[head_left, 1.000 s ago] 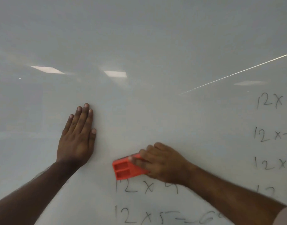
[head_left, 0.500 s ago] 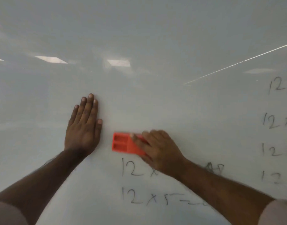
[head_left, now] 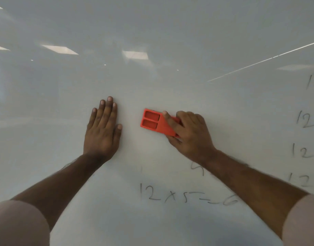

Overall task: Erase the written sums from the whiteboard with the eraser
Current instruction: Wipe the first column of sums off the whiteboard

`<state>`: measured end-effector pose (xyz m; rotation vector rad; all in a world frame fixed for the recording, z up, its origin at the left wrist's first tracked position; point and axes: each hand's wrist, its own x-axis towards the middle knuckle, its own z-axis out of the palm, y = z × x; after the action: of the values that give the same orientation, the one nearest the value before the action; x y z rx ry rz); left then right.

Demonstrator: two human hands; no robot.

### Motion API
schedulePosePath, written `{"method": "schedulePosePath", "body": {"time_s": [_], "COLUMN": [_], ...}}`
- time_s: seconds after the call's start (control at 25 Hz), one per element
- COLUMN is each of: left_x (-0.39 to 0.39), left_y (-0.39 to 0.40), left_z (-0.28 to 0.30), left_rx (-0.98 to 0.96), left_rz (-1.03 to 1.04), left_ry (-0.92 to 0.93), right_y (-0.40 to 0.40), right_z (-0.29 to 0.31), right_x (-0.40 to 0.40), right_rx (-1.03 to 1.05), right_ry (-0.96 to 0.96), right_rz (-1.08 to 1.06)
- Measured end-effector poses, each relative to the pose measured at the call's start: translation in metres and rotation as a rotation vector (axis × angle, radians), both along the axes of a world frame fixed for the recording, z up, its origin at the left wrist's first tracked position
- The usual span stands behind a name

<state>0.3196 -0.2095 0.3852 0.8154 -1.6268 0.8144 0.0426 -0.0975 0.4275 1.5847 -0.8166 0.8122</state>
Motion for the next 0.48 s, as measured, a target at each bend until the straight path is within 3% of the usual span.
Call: {"method": "schedulePosePath", "body": {"time_s": [0.12, 0.28, 0.4, 0.48], "left_x": [-0.004, -0.004, -0.006, -0.011], "left_y": [0.001, 0.005, 0.008, 0.01], "left_z": [-0.004, -0.008, -0.014, -0.02], "left_rx": [0.017, 0.035, 0.053, 0.062], "left_rz": [0.006, 0.001, -0.001, -0.002], "left_ry": [0.023, 0.003, -0.013, 0.009], "right_y": [-0.009, -0.003, 0.008, 0.008], "right_z": [-0.053, -0.135, -0.13, -0.098], "right_x": [0.028, 0.003, -0.035, -0.045], "right_rx": [0.092, 0.269, 0.312, 0.249], "right_ry": [0.06, 0.553, 0.818, 0.777], "right_rz": [0.09, 0.064, 0.068, 0.089]}}
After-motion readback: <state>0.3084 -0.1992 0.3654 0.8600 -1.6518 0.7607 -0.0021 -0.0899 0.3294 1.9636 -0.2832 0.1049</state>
